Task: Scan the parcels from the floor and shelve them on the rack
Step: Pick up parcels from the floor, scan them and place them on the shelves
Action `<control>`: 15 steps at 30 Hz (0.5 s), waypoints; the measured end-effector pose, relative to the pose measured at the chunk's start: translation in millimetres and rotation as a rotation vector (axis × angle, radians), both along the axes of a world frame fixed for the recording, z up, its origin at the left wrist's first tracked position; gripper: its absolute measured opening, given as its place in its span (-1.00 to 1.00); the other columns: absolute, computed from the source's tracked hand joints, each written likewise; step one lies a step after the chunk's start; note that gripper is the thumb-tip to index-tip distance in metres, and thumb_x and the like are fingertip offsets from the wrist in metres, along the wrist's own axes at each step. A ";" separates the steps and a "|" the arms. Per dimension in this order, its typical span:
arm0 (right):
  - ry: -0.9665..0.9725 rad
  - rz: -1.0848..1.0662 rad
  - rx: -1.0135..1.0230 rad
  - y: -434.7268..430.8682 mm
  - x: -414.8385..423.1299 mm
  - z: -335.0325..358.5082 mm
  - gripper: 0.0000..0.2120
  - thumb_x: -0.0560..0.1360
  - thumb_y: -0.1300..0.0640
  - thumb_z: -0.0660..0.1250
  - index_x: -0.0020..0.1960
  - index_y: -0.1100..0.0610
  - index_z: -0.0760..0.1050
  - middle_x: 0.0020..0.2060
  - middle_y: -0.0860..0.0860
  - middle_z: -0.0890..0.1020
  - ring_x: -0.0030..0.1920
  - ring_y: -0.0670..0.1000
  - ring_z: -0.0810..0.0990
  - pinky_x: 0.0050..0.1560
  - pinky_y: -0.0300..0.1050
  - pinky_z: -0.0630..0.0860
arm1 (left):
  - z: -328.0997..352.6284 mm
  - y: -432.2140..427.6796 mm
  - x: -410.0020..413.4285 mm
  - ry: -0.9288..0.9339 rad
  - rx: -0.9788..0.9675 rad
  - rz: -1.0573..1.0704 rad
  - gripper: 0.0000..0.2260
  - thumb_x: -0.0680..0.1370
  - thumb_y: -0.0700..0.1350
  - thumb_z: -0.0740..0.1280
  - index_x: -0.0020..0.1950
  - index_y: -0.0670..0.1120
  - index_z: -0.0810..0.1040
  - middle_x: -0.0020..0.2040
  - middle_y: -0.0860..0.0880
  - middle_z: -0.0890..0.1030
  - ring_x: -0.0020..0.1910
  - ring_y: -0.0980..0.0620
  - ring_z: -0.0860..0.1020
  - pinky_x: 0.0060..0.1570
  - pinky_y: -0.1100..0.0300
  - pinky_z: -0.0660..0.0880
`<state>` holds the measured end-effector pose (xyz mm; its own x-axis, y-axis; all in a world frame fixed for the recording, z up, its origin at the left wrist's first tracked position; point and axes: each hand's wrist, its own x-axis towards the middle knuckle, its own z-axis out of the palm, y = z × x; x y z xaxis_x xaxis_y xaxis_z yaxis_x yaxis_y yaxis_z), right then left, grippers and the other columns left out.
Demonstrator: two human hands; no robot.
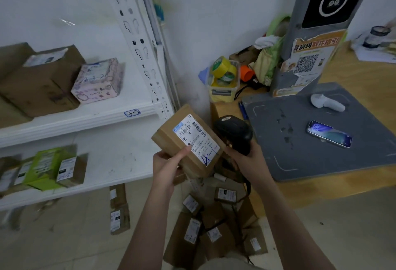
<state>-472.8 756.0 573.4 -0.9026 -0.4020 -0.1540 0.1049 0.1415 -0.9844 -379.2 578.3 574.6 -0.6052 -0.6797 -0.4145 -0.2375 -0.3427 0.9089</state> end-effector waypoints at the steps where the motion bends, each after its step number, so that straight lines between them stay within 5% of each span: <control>1: 0.007 0.036 -0.010 -0.9 4.4 4.6 -0.90 0.53 0.20 0.41 0.03 0.14 0.54 -0.30 -0.14 0.63 -0.32 -0.23 0.58 -0.26 -0.31 0.46 | -1.4 -0.3 -0.2 0.000 -0.005 0.005 -0.59 0.35 -0.09 0.62 0.14 -0.05 0.58 0.05 -0.01 0.70 0.03 0.02 0.67 -0.19 0.16 0.59; 5: 0.031 0.136 0.030 -5.4 21.5 10.6 -0.89 0.52 0.21 0.41 -0.15 0.10 0.51 -0.50 -0.20 0.54 -0.46 -0.25 0.49 -0.40 -0.38 0.39 | -7.1 1.6 1.9 -0.006 -0.014 0.003 -0.33 0.27 -0.04 0.67 0.29 -0.11 0.48 0.15 -0.05 0.65 0.02 0.03 0.67 -0.31 0.28 0.59; 15: 0.049 0.208 0.101 -14.7 45.9 3.8 -0.80 0.52 0.18 0.41 -0.23 0.06 0.47 -0.57 -0.22 0.48 -0.51 -0.26 0.46 -0.45 -0.41 0.33 | -18.5 4.5 16.9 -0.019 -0.036 0.035 -0.32 0.36 -0.18 0.61 0.37 -0.13 0.36 0.20 -0.07 0.56 0.06 0.02 0.59 -0.20 0.21 0.51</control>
